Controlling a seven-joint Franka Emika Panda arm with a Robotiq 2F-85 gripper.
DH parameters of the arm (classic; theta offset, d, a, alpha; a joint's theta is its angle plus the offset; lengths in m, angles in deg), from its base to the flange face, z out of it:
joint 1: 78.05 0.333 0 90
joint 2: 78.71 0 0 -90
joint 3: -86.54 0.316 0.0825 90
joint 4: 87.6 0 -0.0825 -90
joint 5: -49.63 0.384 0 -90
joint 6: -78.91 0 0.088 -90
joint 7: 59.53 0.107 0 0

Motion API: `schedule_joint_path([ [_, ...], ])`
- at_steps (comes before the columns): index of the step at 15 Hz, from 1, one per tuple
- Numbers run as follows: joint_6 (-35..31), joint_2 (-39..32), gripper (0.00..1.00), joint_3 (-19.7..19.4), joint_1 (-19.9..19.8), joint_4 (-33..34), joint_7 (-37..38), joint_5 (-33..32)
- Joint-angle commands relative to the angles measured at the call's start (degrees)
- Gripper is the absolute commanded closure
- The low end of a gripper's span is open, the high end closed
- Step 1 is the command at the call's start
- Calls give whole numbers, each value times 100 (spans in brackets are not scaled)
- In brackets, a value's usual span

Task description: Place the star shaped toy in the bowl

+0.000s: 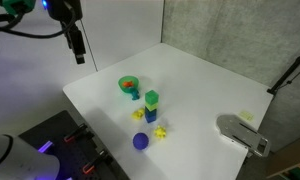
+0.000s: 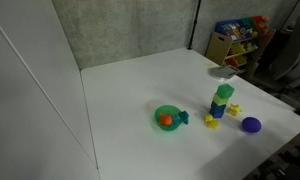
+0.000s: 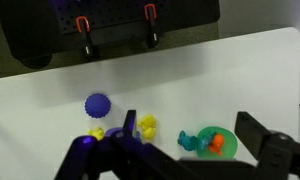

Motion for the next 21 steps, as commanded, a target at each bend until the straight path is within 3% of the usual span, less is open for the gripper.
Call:
schedule_joint_path([
  [1, -371, -427, 0, 140, -133, 232, 82, -3],
  [12, -2280, -1798, 0, -74, -666, 538, 108, -494],
  [17, -3661, -2400, 0, -277, -959, 343, 87, -1126],
  [21, -4548, -3097, 0, -576, -1054, 298, -88, -1159],
])
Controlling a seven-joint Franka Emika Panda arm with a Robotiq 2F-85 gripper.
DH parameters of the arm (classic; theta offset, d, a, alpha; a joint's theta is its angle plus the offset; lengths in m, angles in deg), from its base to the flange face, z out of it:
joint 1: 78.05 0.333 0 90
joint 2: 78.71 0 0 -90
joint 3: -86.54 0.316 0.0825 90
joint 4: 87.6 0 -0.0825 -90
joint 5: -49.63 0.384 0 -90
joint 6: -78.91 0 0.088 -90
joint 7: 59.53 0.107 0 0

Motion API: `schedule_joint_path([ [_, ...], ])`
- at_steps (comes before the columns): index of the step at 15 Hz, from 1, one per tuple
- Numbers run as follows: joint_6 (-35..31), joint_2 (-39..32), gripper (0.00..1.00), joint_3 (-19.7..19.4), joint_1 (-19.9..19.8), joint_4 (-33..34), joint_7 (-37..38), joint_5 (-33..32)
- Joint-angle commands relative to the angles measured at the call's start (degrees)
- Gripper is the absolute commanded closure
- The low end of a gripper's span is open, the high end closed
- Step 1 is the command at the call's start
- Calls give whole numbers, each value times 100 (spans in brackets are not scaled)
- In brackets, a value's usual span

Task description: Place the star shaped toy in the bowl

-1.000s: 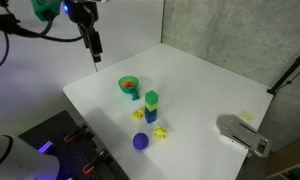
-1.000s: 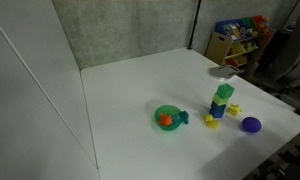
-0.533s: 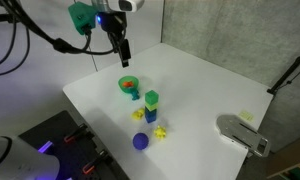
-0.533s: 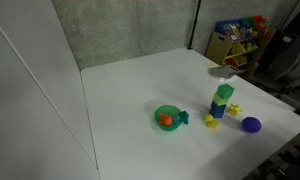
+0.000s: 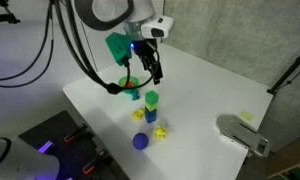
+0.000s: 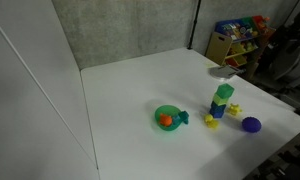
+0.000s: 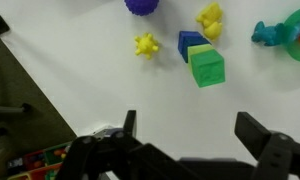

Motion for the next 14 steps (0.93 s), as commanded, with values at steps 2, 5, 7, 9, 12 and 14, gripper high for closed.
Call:
schedule_joint_path([
  [2, -807, -835, 0, -347, -52, 61, -289, -7],
  [5, -1068, -1558, 0, -551, -18, 254, -665, 156],
  [7, -1149, -2042, 0, -593, -10, 427, -764, 132],
  [9, -1157, -2524, 0, -590, 8, 647, -847, 139],
  [12, -1016, -3114, 0, -503, -5, 986, -1078, 416],
  [14, -1005, -3423, 0, -439, -42, 1166, -1261, 575],
])
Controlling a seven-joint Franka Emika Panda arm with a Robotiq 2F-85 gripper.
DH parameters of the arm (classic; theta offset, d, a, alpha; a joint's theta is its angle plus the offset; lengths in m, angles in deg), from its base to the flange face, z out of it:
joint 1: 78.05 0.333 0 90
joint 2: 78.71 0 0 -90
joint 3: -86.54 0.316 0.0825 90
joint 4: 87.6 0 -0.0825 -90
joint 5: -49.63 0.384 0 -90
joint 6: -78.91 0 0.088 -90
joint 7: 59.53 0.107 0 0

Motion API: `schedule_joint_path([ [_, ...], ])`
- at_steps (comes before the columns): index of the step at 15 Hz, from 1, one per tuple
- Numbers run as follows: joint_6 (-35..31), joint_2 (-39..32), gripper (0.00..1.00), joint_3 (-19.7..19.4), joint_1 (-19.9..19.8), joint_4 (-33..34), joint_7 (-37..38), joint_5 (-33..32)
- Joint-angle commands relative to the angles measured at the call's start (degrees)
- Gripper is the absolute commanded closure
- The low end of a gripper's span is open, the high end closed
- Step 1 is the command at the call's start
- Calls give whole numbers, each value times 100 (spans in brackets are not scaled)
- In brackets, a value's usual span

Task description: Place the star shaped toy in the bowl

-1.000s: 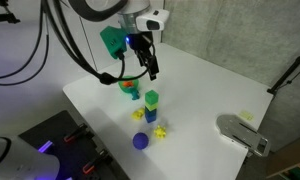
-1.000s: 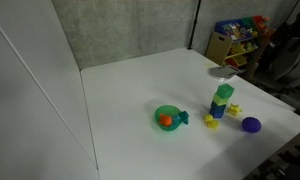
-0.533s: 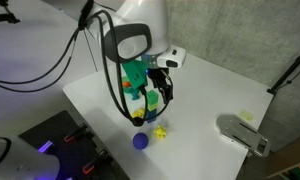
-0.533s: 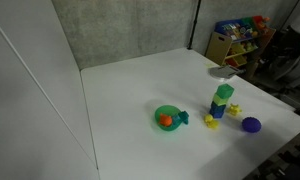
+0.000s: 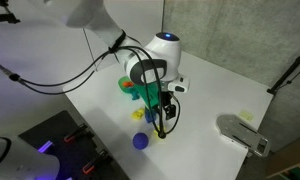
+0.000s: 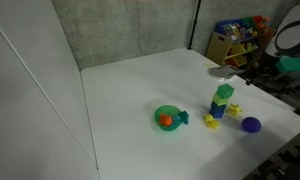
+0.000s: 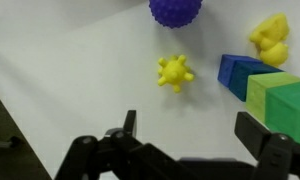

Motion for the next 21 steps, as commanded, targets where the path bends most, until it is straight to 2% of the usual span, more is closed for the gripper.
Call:
schedule_joint_path([
  [1, 154, -604, 0, 99, -61, 512, -411, 332],
  [4, 269, -909, 0, 110, -86, 730, -498, 339],
  [5, 449, -709, 0, 168, -134, 758, -629, 423],
  [6, 80, -811, 0, 52, 4, 522, -322, 239],
  [9, 283, -795, 0, 80, -23, 699, -442, 304],
  [11, 187, -1058, 0, -83, 131, 799, -21, 35],
  [15, 190, -1623, 0, -37, 68, 985, -87, 137],
  [21, -507, -2320, 0, 33, -14, 1197, -199, 206],
])
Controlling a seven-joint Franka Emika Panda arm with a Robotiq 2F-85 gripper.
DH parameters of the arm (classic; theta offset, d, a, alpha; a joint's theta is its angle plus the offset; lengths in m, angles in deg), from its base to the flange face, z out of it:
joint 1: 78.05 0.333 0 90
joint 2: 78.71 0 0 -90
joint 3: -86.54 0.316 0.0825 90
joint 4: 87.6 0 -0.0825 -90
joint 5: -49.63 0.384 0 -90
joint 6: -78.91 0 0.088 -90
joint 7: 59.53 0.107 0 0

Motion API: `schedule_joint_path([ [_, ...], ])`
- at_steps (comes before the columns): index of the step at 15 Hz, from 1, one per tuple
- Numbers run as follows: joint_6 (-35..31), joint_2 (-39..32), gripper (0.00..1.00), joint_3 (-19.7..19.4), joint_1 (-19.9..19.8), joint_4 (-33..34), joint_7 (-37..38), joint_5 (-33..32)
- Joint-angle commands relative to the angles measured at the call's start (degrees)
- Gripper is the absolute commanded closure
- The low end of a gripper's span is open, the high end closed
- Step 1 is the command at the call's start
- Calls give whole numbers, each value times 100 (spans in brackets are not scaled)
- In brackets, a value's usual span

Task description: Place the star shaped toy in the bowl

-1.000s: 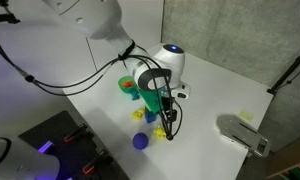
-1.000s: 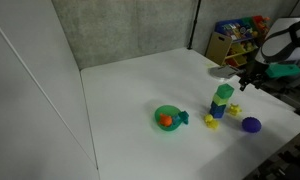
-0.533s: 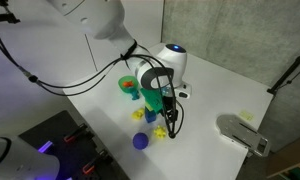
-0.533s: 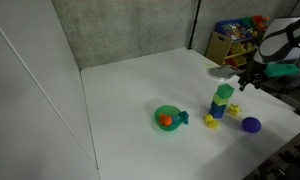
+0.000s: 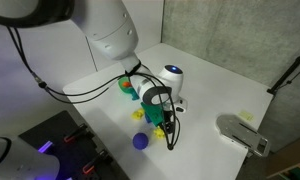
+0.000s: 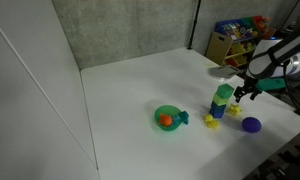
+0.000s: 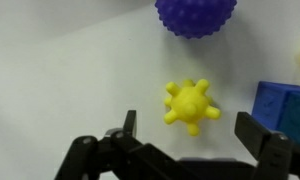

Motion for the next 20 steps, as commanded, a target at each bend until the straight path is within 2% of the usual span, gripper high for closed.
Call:
schedule_joint_path([
  [1, -313, -358, 0, 29, -55, 238, 14, 24],
  [5, -545, -541, 0, 36, -53, 235, 9, 23],
  [7, -569, -594, 19, 37, -55, 249, 8, 24],
  [9, -559, -627, 44, 33, -62, 268, 6, 24],
  [12, -558, -648, 54, 28, -56, 282, 5, 16],
  [13, -555, -663, 64, 27, -50, 292, 6, 11],
  [14, -554, -676, 68, 26, -49, 303, 9, 11],
  [15, -541, -693, 81, 32, -50, 320, 10, 15],
  [17, -501, -685, 98, 52, -63, 353, -4, 26],
  [20, -441, -605, 95, -5, -54, 373, 57, 27],
])
